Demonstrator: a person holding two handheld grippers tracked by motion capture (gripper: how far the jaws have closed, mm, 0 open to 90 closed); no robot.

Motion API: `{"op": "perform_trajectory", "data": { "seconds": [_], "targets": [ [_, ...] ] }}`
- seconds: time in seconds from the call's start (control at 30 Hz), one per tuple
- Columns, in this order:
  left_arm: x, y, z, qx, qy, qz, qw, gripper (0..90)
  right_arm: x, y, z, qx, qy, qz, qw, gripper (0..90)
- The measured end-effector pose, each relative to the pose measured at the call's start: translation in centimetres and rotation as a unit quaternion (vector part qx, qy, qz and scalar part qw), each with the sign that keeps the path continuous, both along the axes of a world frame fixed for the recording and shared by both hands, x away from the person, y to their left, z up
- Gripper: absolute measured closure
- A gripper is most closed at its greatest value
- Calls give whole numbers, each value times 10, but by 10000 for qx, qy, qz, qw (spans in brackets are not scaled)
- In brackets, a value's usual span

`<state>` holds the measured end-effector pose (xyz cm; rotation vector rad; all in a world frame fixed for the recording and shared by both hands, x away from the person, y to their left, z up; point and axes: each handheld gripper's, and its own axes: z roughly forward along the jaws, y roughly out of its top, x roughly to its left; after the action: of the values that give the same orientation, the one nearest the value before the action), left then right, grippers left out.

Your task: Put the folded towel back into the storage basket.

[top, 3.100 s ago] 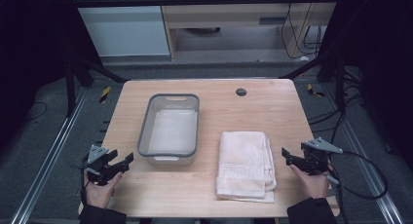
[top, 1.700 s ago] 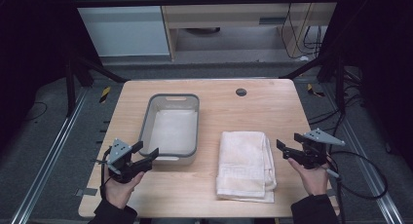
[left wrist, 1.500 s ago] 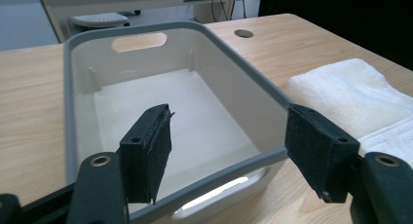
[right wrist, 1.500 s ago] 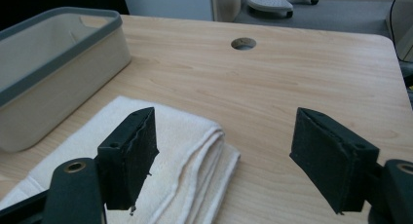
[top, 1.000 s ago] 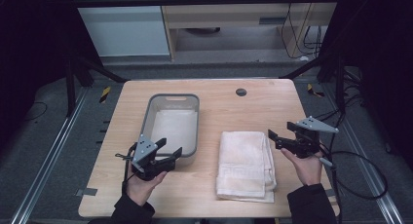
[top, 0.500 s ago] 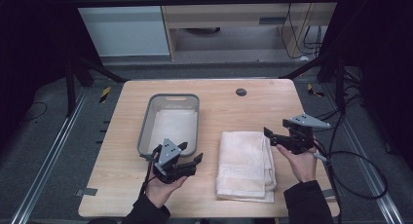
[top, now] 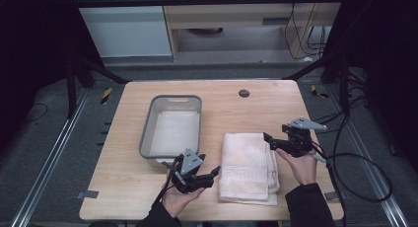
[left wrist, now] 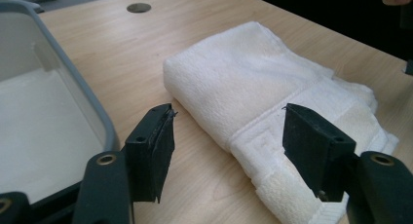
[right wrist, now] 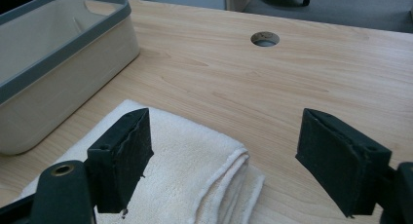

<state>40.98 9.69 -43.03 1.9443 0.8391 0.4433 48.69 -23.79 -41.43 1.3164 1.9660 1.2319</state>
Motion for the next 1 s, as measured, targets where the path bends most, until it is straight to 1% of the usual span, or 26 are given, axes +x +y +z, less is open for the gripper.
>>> {"op": "perform_trajectory", "data": {
  "seconds": [0.03,0.1,0.13,0.17,0.2,0.23,0.3,0.37,0.47,0.5,0.53,0.57,0.6,0.63,0.7,0.73,0.77,0.9,0.93,0.97,1.0],
  "targets": [
    [-1,-3,-4,51,44,-35,10000,354,0,1,-1,19,21,4,10000,205],
    [-1,-5,-6,62,73,-50,9999,355,1,2,-2,-20,49,8,10000,206],
    [-2,-7,-9,120,108,-90,9998,355,2,5,-5,-105,90,26,9999,208],
    [-2,-9,-11,134,133,-105,9998,355,2,5,-6,-148,104,39,9998,208],
    [-2,-9,-11,134,133,-105,9998,356,2,7,-7,-153,135,37,9998,208],
    [-2,-11,-13,164,187,-135,9996,357,3,7,-8,-187,136,59,9997,208],
    [-2,-14,-16,199,218,-154,9994,357,4,10,-11,-199,206,76,9996,209],
    [-2,-17,-19,232,239,-179,9993,357,5,13,-16,-299,271,112,9991,208],
    [-1,-20,-22,290,268,-190,9990,357,6,15,-19,-285,336,147,9989,209],
    [0,-22,-24,310,290,-181,9989,357,7,15,-23,-173,366,177,9990,214],
    [1,-22,-26,322,312,-183,9988,356,8,14,-24,-149,381,178,9990,214],
    [4,-25,-30,334,377,-168,9986,356,8,14,-24,-149,381,178,9990,214],
    [5,-25,-32,340,415,-161,9984,355,9,12,-29,-185,434,117,9988,214],
    [6,-26,-33,366,421,-164,9983,355,10,11,-31,-204,492,99,9985,214],
    [7,-27,-35,398,440,-149,9981,354,10,11,-33,-221,511,84,9984,215],
    [8,-27,-37,396,477,-133,9980,354,12,10,-37,-178,575,103,9981,217],
    [10,-29,-40,413,526,-132,9977,352,12,10,-38,-175,611,78,9979,217],
    [12,-31,-46,485,582,-122,9970,345,14,7,-43,-176,655,45,9977,222],
    [13,-32,-47,505,591,-124,9969,342,14,7,-45,-180,698,12,9974,224],
    [13,-33,-49,521,615,-138,9966,339,15,7,-47,-250,734,15,9970,226],
    [14,-34,-50,523,613,-129,9967,338,15,8,-48,-255,739,28,9969,228]
  ]
}}
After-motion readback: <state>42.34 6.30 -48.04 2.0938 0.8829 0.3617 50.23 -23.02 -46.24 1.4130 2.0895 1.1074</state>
